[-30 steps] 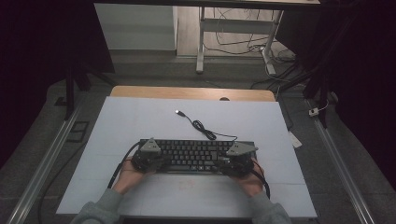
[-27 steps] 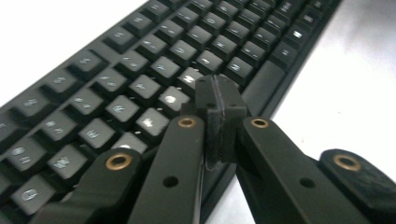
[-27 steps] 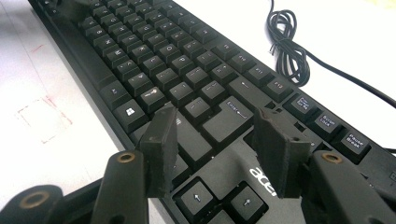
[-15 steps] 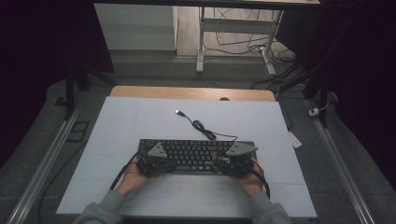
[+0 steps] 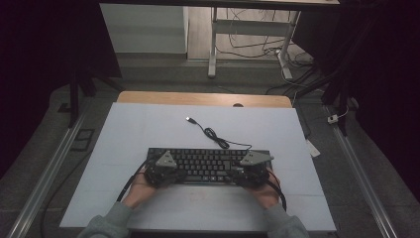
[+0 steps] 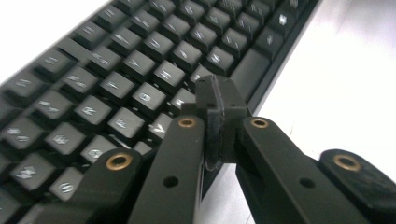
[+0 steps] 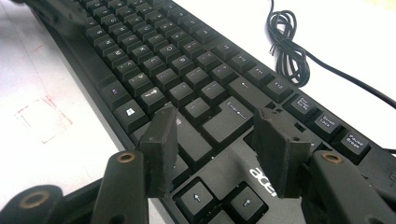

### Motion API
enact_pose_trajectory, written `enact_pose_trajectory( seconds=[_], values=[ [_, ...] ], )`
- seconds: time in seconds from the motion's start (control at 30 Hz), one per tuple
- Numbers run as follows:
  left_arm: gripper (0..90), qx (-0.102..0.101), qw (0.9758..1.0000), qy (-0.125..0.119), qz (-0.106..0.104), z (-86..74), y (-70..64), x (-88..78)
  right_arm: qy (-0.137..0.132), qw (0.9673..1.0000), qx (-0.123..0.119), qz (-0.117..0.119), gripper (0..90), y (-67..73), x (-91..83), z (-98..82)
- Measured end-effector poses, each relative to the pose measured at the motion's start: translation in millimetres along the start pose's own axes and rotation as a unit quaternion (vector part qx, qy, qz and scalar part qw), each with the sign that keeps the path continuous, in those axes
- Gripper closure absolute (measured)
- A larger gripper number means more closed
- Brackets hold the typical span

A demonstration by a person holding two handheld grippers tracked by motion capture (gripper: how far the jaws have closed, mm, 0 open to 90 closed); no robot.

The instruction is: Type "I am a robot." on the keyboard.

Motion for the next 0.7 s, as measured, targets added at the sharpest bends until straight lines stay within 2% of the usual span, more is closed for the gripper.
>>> enact_pose_trajectory(
  seconds=[0.2,0.33,0.5,0.57,0.7],
  values=[
    [88.5,-0.03,0.9993,-0.018,0.016,-0.5,12.3,-13.4,0.0,1.0,-0.002,0.0,50.3,-0.2,0.1,0.2],
    [87.6,-0.056,0.9975,-0.027,0.033,-2.3,21.6,-20.1,0.0,1.0,-0.001,0.0,50.3,0.0,-0.1,0.2],
    [76.3,-0.086,0.9944,-0.038,0.048,-6.0,31.7,-26.3,0.001,1.0,-0.002,-0.002,50.3,-0.9,-0.3,0.0],
    [67.9,-0.094,0.9932,-0.038,0.057,-7.8,34.7,-27.6,0.001,1.0,-0.002,-0.002,50.3,-1.0,-0.3,-0.1],
    [58.8,-0.103,0.9916,-0.038,0.068,-10.1,38.7,-29.1,0.001,1.0,-0.001,-0.001,50.3,-0.6,0.1,0.0]
  ],
)
Point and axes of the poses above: each handheld gripper's, and its own axes: x roughly forward along the jaws, z roughly out of its top, y roughly to its left, the point moved 3 cm from there along x, roughly forward along the jaws, and after that the axes turned 12 degrees about z, right-handed, at the moved point
